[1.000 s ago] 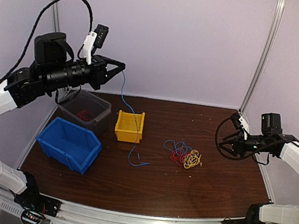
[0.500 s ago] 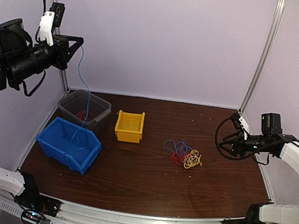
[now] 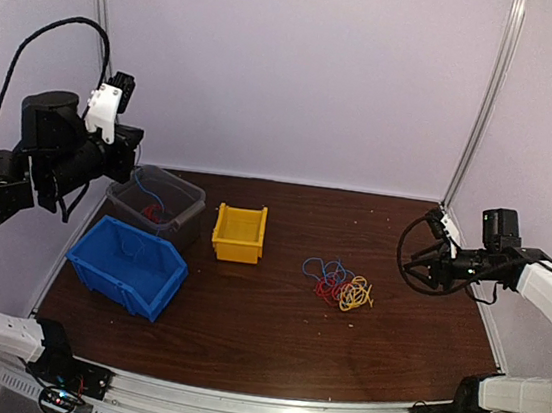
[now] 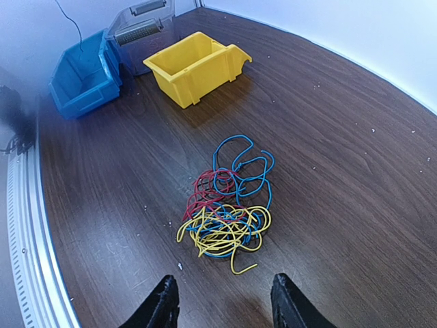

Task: Untangle the cables

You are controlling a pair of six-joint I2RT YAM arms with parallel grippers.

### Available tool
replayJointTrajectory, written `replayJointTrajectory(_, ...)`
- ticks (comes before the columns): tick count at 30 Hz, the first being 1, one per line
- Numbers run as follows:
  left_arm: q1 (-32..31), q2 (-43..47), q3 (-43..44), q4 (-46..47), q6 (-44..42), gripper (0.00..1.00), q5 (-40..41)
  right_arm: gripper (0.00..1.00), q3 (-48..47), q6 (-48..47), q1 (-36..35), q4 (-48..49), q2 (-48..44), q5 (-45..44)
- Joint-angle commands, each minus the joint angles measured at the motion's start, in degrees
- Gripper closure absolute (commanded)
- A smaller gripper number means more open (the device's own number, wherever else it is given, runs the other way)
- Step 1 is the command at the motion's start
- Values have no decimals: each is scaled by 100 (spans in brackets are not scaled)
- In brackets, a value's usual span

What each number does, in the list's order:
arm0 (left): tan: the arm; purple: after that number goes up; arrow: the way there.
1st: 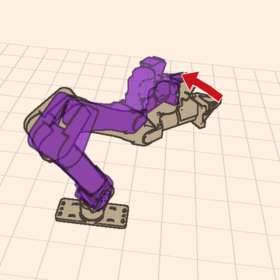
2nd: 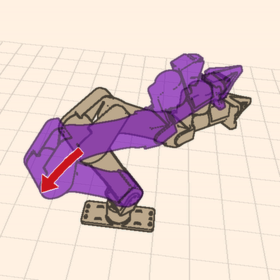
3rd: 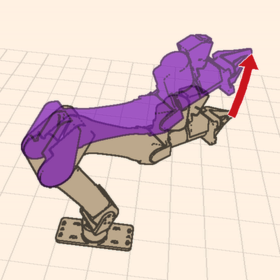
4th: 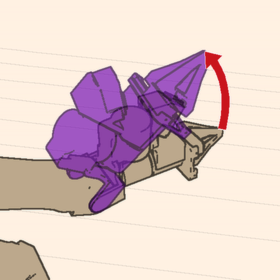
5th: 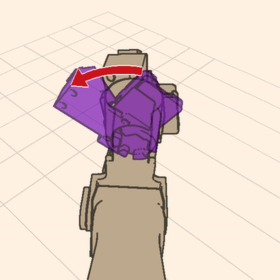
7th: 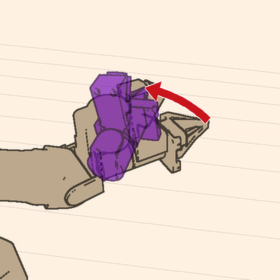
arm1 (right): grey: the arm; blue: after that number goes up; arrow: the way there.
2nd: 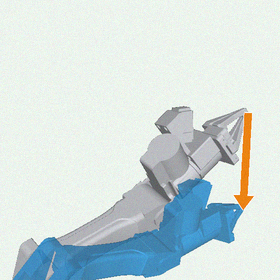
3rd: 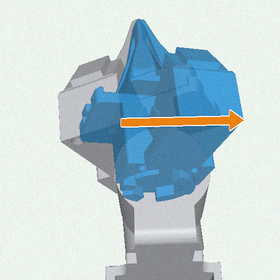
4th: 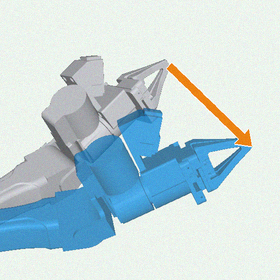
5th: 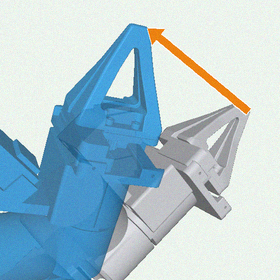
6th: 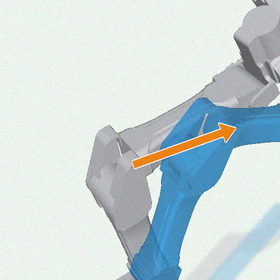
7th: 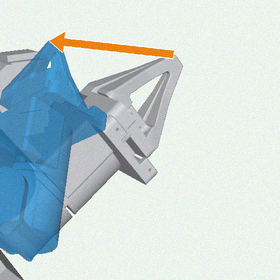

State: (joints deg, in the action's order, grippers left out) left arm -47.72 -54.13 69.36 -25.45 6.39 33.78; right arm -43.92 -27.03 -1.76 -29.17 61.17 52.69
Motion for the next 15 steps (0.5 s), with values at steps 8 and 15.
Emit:
replayJointTrajectory(8,30,825,-922,-279,503,100,927,52,-26,-48,-15,-67,105,176)
replayJointTrajectory(15,656,164,-1521,-747,612,100,1040,52,-12,-48,-22,-80,32,187)
